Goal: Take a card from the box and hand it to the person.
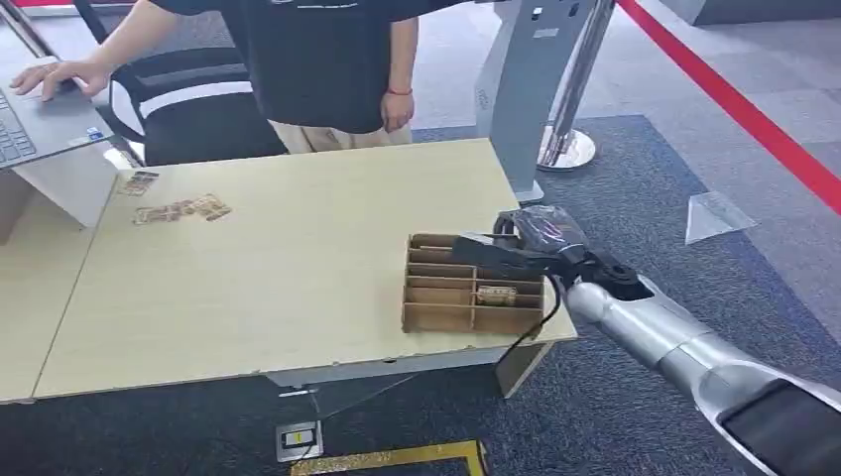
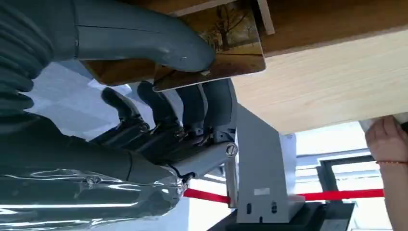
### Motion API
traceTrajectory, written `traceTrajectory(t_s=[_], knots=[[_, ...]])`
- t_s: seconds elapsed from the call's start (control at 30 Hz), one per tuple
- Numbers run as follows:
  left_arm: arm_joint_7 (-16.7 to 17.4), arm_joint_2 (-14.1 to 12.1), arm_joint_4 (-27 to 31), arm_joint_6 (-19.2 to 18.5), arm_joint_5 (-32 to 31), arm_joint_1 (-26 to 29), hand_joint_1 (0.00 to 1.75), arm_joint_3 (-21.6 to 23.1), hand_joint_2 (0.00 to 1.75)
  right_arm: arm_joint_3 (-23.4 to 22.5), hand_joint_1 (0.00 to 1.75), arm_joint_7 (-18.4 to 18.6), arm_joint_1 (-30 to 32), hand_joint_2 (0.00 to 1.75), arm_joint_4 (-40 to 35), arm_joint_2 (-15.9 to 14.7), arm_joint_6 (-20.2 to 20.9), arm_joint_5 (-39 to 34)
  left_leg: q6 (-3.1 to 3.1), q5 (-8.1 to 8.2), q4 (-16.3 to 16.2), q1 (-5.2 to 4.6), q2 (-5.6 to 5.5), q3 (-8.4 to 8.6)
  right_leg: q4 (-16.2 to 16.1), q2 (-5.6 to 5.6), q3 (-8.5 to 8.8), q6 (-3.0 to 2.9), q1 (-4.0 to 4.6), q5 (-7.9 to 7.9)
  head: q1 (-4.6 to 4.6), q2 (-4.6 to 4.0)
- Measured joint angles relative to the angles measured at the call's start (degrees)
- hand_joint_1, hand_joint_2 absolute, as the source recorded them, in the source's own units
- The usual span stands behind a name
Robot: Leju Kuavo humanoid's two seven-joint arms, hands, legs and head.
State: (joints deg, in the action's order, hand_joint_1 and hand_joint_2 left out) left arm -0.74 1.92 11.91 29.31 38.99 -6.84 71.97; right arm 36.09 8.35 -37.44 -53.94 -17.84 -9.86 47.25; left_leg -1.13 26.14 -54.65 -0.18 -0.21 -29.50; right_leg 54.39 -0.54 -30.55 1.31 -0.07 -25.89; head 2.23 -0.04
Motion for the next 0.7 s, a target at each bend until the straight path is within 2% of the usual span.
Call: traceTrajectory(t_s=[0.4, 0.57, 0.7], knots=[[0.15, 0.00, 0.00, -0.15, -0.11, 0.00, 0.00, 0.00, 1.75, -0.02, 1.75, -0.55, -0.39, 1.75, -0.02, -0.02, 1.16, -0.39, 0.01, -0.01, 0.00, 0.00, 0.00, 0.02, 0.00, 0.01, 0.01, 0.00, 0.00, 0.00, -0.02, 0.00], [0.13, -0.04, 0.00, -0.61, -0.20, -0.01, 0.00, 0.00, 1.75, -0.09, 1.75, -3.32, -1.28, 1.75, -1.36, -0.90, 6.17, -2.98, 0.01, -0.01, -0.02, 0.00, 0.01, 0.02, 0.01, 0.02, -0.01, 0.00, 0.00, 0.01, -0.02, 0.00], [-0.04, -0.20, 0.00, -1.16, -0.46, -0.10, 0.00, 0.00, 1.75, -0.09, 1.75, -6.71, -3.34, 1.75, -3.50, -2.82, 14.07, -6.82, 0.01, -0.01, -0.02, -0.01, 0.02, 0.01, 0.01, 0.03, -0.03, 0.00, 0.00, 0.01, -0.02, 0.00]])
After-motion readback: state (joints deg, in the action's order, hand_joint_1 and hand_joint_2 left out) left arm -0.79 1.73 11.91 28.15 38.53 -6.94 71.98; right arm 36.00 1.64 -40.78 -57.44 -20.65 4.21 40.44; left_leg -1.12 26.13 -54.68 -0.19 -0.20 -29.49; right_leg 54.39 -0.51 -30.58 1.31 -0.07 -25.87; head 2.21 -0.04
